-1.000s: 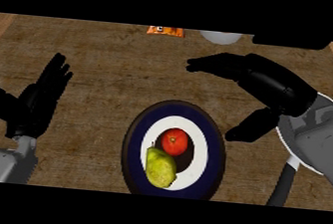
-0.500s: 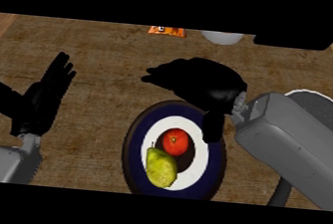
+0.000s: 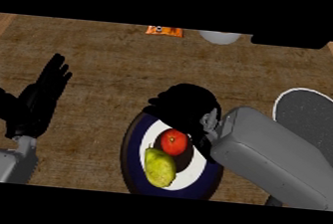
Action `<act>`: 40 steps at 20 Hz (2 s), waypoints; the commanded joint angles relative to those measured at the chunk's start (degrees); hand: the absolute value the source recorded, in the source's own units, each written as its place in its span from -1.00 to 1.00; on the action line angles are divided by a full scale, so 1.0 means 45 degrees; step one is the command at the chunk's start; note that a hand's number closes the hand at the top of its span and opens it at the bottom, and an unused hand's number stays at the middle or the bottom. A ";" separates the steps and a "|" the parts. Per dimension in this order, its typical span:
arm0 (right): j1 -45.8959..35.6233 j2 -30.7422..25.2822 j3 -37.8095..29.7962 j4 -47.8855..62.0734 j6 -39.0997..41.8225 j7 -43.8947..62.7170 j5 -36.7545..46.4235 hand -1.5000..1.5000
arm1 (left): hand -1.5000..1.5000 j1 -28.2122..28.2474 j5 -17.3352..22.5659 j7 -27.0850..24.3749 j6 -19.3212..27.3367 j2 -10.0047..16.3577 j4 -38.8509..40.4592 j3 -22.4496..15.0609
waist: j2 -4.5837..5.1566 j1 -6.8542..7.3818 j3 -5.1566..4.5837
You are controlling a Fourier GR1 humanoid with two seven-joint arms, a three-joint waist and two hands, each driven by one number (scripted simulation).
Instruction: Pick the tomato from the plate and place it in the pan
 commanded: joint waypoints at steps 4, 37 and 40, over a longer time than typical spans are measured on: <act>0.0308 0.0072 0.0608 -0.1333 0.1264 0.0847 0.1755 -1.00 | 0.00 -0.0434 -0.0178 -0.0262 -0.0125 -0.0310 0.0762 0.0356 | 0.0026 -0.0101 0.0003; 0.2461 0.3745 0.0480 0.3075 -0.0110 -0.1217 0.8522 -1.00 | 0.00 -0.0122 -0.0553 0.0516 -0.1866 -0.0482 0.0006 0.1749 | 0.0048 0.0060 0.0009; 0.2863 0.3673 0.0439 0.3415 -0.0975 -0.1747 0.9156 -1.00 | 0.00 0.0228 -0.0687 0.1031 -0.1637 -0.0557 -0.0932 0.1732 | 0.0031 0.0076 0.0011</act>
